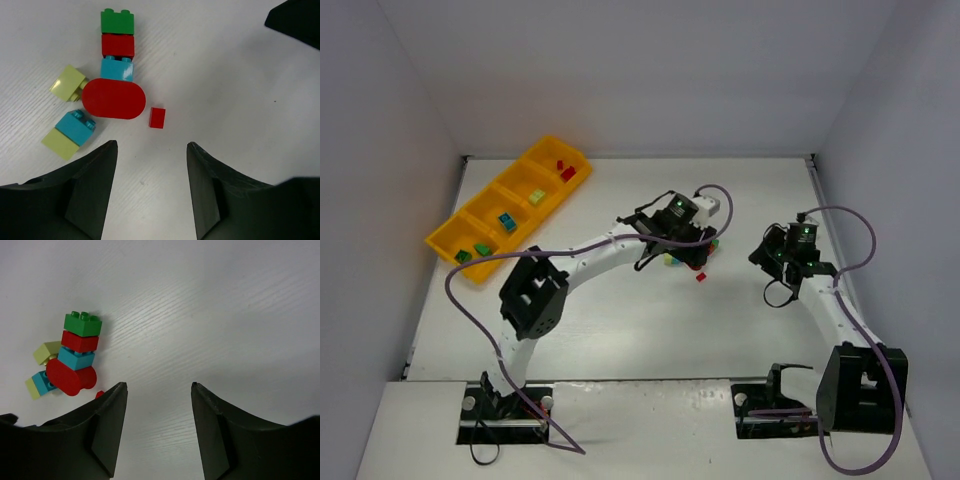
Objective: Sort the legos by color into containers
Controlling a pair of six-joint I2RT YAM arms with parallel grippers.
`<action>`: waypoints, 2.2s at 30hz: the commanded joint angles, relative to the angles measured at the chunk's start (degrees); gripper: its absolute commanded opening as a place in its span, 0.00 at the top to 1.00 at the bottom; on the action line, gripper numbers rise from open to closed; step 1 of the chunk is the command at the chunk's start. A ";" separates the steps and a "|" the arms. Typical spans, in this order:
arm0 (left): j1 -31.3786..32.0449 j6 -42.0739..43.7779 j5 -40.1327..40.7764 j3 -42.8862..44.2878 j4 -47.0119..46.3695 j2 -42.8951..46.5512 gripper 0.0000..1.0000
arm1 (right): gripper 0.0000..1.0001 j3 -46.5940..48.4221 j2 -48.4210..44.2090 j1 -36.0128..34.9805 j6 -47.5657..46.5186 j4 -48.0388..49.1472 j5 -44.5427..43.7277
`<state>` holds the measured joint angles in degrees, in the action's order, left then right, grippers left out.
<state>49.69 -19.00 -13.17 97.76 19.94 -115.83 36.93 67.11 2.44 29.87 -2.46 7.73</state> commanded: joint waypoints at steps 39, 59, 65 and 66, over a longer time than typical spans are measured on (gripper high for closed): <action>5.94 6.17 9.30 17.56 14.15 -15.40 0.99 | 0.50 0.78 -0.84 1.08 0.54 -0.53 3.35; -25.68 17.85 31.60 33.71 16.12 -9.23 1.00 | 0.50 1.04 -3.74 -0.33 -3.23 -0.44 2.38; -29.56 18.83 38.74 40.93 6.88 -16.17 1.00 | 0.51 2.01 -2.51 -0.94 -4.11 -0.44 3.61; -29.91 18.65 40.75 40.68 2.69 -16.96 1.00 | 0.51 2.10 -2.25 -1.03 -4.12 -0.44 3.79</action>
<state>19.35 -2.09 20.82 135.02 32.40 -133.47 36.84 64.73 1.93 26.79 -4.14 10.96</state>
